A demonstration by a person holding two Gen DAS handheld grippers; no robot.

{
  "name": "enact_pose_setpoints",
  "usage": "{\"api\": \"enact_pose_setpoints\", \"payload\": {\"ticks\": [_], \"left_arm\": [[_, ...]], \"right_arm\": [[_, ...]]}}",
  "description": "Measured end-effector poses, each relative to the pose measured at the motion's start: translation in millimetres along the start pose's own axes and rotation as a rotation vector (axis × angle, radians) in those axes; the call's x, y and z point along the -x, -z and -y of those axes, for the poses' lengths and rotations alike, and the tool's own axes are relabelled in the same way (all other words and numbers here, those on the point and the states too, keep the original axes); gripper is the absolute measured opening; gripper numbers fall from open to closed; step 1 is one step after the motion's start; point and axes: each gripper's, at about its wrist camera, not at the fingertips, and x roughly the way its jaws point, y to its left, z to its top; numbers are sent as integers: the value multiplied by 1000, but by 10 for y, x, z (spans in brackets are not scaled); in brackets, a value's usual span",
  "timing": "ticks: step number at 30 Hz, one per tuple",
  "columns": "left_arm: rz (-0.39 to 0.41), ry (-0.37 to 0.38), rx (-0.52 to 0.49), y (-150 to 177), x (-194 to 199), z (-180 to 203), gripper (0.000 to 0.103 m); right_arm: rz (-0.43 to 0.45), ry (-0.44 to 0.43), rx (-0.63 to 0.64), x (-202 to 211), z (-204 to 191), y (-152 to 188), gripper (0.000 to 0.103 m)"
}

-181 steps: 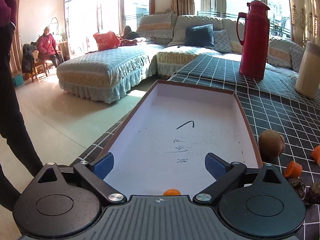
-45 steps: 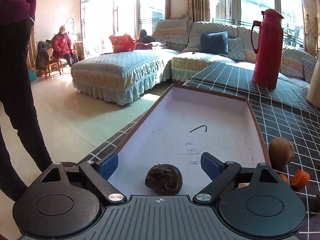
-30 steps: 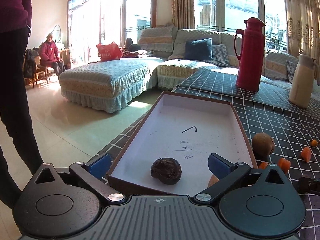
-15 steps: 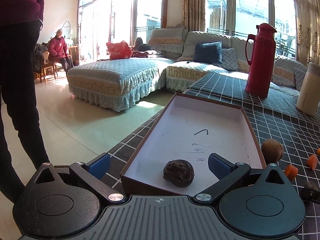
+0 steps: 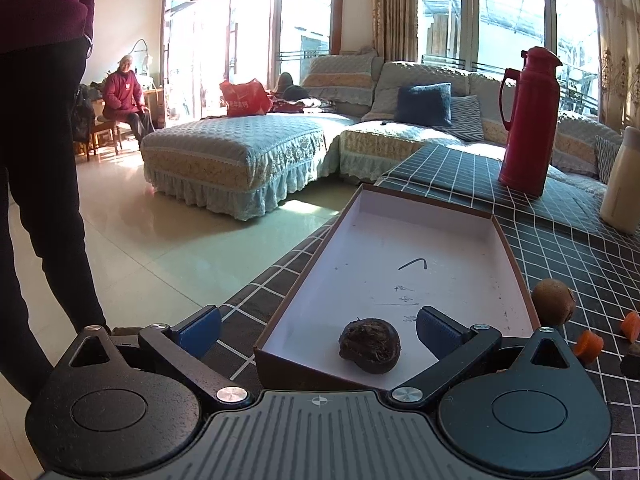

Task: Organize fruits
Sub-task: 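Grasp the second dark brown fruit with the right gripper, then carry the dark fruit into the box and open the right gripper, then grasp the orange carrot chunk with the left gripper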

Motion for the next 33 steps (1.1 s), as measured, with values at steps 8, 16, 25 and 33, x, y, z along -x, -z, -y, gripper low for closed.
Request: {"api": "enact_pose_setpoints", "payload": {"ticks": [8, 16, 25, 33], "left_arm": [[-3, -11, 21, 12, -11, -51, 103], [-10, -19, 40, 16, -43, -144, 103], [-8, 6, 21, 13, -38, -57, 103], [51, 145, -133, 75, 146, 575, 103]], "right_arm": [[30, -205, 124, 1, -790, -287, 39], [-48, -237, 213, -417, -1360, -280, 39], [19, -216, 176, -178, -1168, -275, 56], [80, -116, 56, 258, -298, -170, 59]]}}
